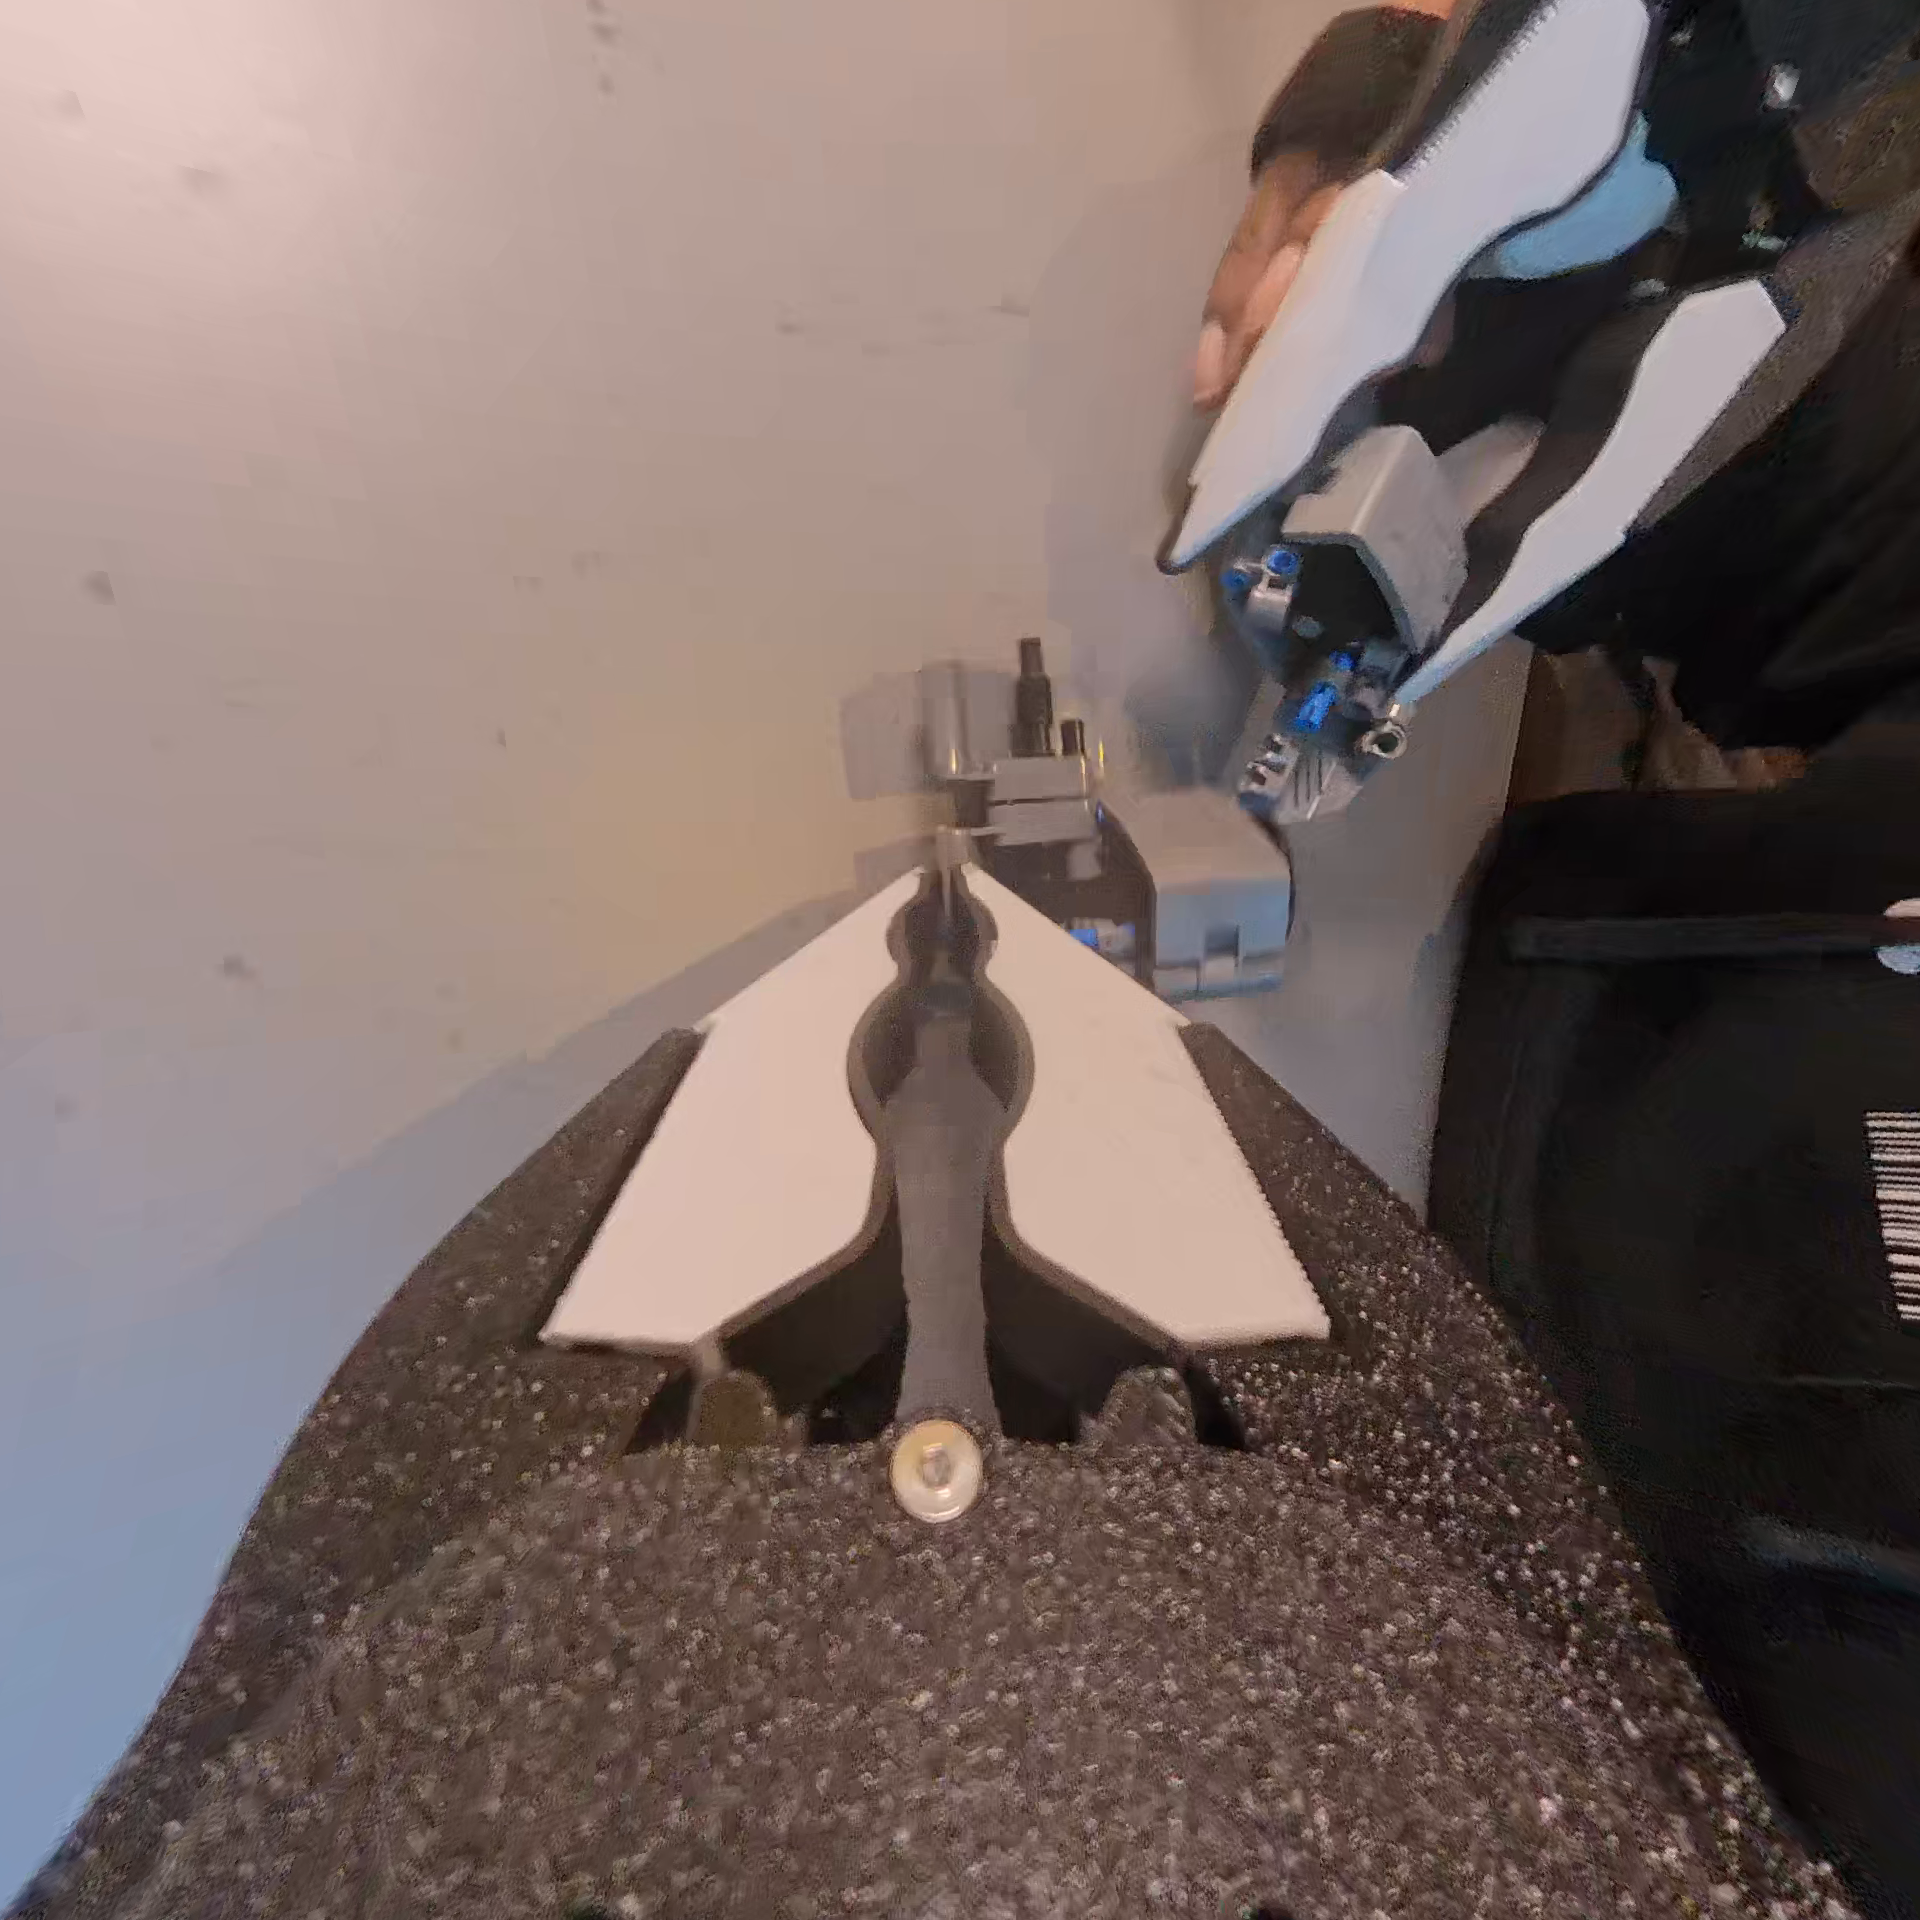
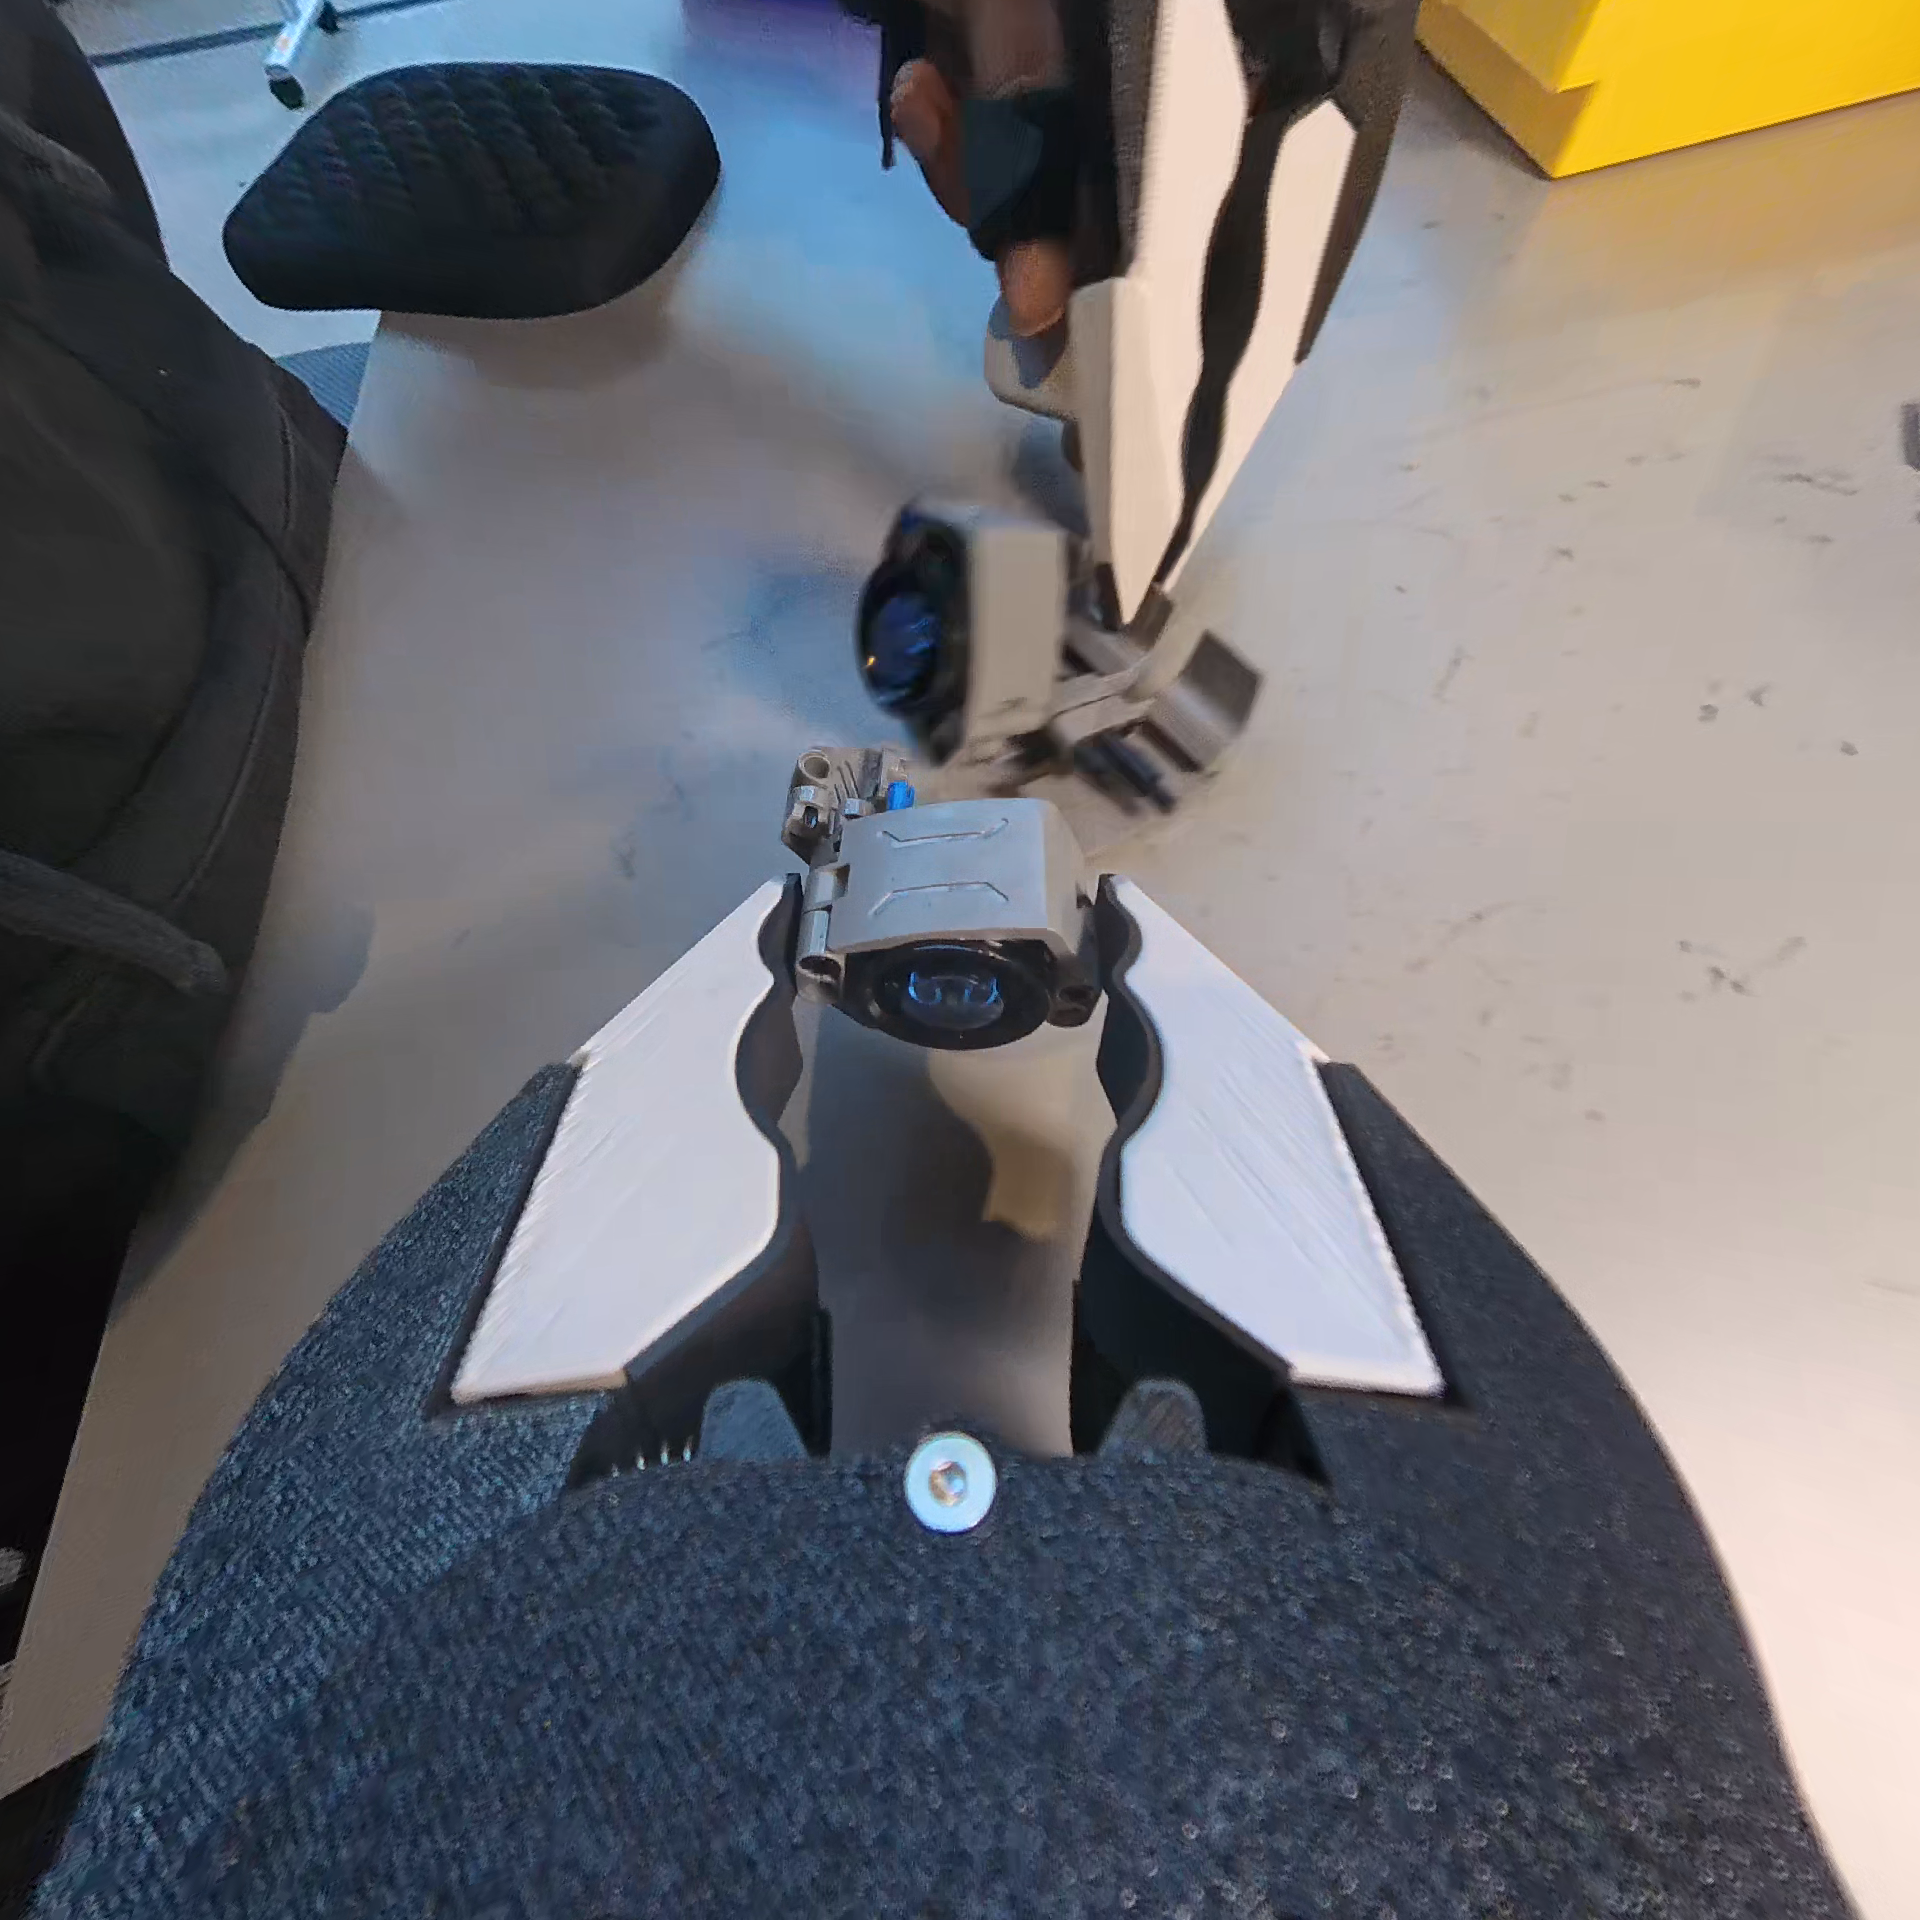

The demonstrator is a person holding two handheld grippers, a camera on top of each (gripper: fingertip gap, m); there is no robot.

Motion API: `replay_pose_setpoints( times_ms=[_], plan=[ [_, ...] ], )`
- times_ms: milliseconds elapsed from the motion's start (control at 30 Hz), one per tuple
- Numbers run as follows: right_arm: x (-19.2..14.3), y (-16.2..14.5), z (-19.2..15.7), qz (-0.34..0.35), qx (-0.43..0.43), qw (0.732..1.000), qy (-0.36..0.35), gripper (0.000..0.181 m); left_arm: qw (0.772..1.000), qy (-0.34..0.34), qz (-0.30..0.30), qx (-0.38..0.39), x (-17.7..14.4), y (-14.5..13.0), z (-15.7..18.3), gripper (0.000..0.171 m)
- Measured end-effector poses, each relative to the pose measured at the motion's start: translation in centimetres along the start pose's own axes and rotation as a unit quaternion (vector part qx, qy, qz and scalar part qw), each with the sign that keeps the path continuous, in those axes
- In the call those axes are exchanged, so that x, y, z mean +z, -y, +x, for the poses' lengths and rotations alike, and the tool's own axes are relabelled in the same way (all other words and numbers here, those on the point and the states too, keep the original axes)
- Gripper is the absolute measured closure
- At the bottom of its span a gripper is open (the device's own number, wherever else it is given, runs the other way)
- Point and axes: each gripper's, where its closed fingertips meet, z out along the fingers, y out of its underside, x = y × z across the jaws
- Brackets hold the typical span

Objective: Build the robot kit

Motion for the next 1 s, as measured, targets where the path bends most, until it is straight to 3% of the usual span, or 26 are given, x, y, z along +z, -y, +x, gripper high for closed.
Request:
replay_pose_setpoints(
  times_ms=[67,133,267,367,467,633,733,833,933,1000],
  plan=[
    [-0.3,0.5,0.2,0.014,-0.005,1.0,-0.009,0.127,0.997,0.05,0.051,0.04,-0.6,0.7,-0.3,0.171],
    [-0.8,1.6,0.3,0.042,-0.005,0.999,-0.018,0.127,0.983,0.065,0.168,0.017,-2.2,2.5,-0.3,0.171],
    [-0.8,4.3,0.0,0.11,0.07,0.991,0.008,0.127,0.907,0.173,0.383,-0.01,-6.7,4.2,-1.2,0.171],
    [0.7,6.0,0.3,0.147,0.168,0.975,0.018,0.127,0.86,0.235,0.452,-0.017,-8.4,4.2,-0.7,0.171],
    [2.0,6.4,0.3,0.145,0.182,0.972,0.012,0.127,0.848,0.287,0.445,0.02,-8.0,4.1,0.3,0.171],
    [2.1,5.7,1.0,0.133,0.181,0.974,-0.013,0.127,0.845,0.299,0.439,0.065,-7.3,3.1,2.4,0.168],
    [2.0,4.8,1.4,0.112,0.158,0.981,-0.033,0.127,0.865,0.264,0.423,0.06,-6.6,2.3,3.1,0.165],
    [2.2,3.5,1.6,0.071,0.117,0.989,-0.053,0.127,0.898,0.239,0.363,0.064,-5.2,0.8,3.1,0.163],
    [2.7,2.0,1.6,0.018,0.061,0.995,-0.073,0.127,0.922,0.236,0.288,0.103,-3.9,-0.9,3.3,0.162],
    [2.9,1.3,1.4,-0.011,0.026,0.997,-0.076,0.127,0.924,0.25,0.249,0.147,-3.6,-1.7,3.5,0.16]
  ],
)
